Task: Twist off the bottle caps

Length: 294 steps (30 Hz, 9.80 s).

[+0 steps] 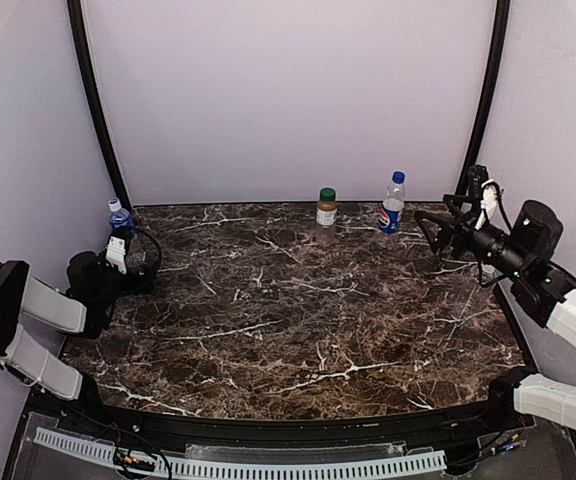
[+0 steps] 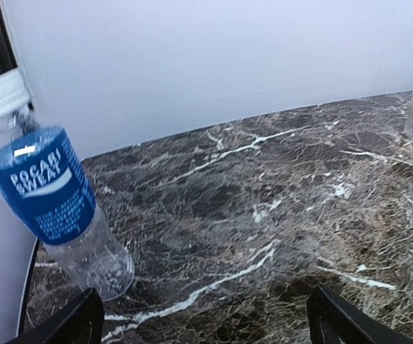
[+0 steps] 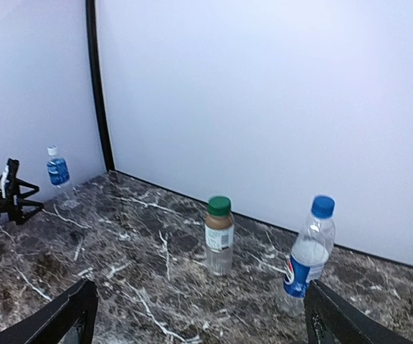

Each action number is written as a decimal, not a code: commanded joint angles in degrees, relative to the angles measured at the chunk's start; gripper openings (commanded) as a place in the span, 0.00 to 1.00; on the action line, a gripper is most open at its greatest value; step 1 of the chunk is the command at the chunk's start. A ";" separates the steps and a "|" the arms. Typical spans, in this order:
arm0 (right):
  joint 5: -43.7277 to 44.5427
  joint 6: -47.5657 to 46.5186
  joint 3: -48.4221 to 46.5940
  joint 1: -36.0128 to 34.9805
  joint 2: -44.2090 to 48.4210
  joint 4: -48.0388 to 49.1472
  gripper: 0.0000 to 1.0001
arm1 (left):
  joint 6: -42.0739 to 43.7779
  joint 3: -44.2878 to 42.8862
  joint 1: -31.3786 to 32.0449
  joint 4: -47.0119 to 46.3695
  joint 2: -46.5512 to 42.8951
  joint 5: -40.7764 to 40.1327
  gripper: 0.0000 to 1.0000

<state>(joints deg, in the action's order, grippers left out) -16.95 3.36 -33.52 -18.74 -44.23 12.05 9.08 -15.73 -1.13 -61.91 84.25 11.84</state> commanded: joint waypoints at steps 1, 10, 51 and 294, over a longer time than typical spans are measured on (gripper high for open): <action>-9.21 4.99 -5.92 -0.13 0.60 -4.04 0.99 | 4.94 -6.06 -0.28 21.54 -9.96 11.55 1.00; -16.50 10.19 -14.52 -0.15 -2.68 -7.70 0.98 | 17.05 -37.86 -0.28 84.16 -16.20 35.14 1.00; 23.27 16.95 -33.12 -2.18 -23.29 -51.35 0.99 | 10.40 -77.21 -7.78 96.65 16.50 -1.68 0.35; 32.38 -77.79 -38.13 -67.56 -44.25 -8.48 0.00 | 50.06 -54.89 48.31 117.22 -25.01 -1.89 0.36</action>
<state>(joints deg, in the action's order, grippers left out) 16.64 -62.63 -73.97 -84.07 -87.74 -2.07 59.13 -69.49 46.48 58.43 57.87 8.78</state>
